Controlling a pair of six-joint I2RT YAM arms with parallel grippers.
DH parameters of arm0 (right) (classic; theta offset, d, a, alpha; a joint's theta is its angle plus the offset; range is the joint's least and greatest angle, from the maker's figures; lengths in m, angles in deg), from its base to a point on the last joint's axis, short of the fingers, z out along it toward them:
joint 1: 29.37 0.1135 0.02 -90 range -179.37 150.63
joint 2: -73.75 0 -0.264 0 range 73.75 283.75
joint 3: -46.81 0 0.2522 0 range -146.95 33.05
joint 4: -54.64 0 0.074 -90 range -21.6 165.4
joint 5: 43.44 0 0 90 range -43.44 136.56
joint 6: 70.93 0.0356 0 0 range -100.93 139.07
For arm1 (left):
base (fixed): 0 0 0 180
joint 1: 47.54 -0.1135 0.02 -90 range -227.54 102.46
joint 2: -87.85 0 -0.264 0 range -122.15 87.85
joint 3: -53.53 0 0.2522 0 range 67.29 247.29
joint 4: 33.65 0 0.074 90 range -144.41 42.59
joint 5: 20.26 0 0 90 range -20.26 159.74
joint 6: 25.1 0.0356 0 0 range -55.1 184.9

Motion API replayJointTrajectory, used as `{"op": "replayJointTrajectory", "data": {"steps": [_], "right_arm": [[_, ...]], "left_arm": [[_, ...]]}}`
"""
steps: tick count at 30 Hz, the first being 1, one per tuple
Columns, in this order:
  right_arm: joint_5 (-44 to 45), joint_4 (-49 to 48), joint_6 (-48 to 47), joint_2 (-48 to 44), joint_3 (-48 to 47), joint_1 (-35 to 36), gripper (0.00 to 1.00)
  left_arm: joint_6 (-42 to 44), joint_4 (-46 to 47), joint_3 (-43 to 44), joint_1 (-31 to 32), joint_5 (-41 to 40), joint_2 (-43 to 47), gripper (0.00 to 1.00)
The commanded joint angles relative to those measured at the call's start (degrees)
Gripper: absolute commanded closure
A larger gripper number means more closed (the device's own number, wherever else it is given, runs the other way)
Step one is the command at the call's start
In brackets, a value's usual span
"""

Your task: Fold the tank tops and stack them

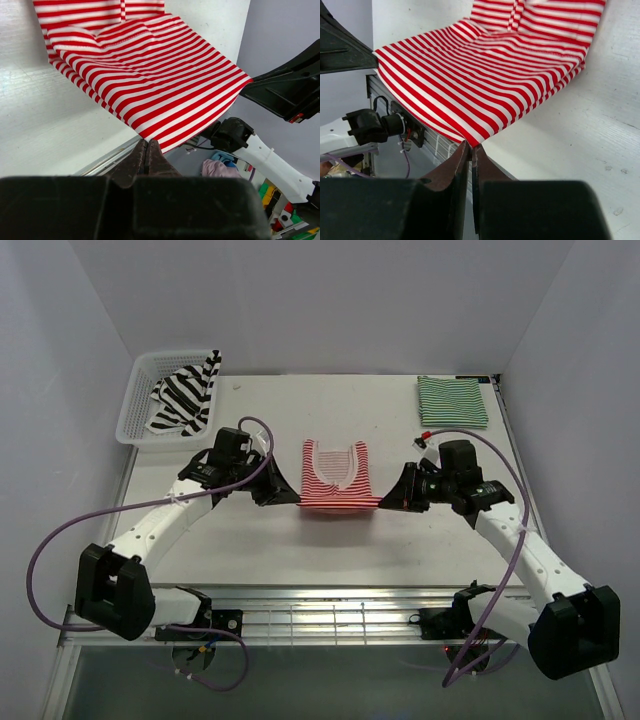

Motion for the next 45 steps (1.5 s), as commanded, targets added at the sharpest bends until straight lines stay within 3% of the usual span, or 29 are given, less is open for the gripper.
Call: {"op": "replayJointTrajectory", "data": {"steps": [1, 11, 27, 45], "right_arm": [[1.83, 5.27, 1.02, -2.12, -4.79, -0.11, 0.92], [0.7, 4.84, -0.03, 1.66, -9.45, -0.46, 0.92], [-4.05, -1.66, -1.53, 16.42, -14.99, -3.27, 0.92], [-5.1, -8.69, -4.25, 35.75, -26.41, -5.74, 0.92]], "left_arm": [[-1.05, -3.37, 3.55, -0.11, 0.85, 3.1, 1.0], [-0.78, -5.84, 8.29, -0.2, -3.46, 0.48, 1.0], [-3.07, 2.06, 15.07, -2.74, -7.06, -14.99, 1.0], [-1.14, 3.56, 30.0, -5.38, -10.58, -32.57, 1.0]]}}
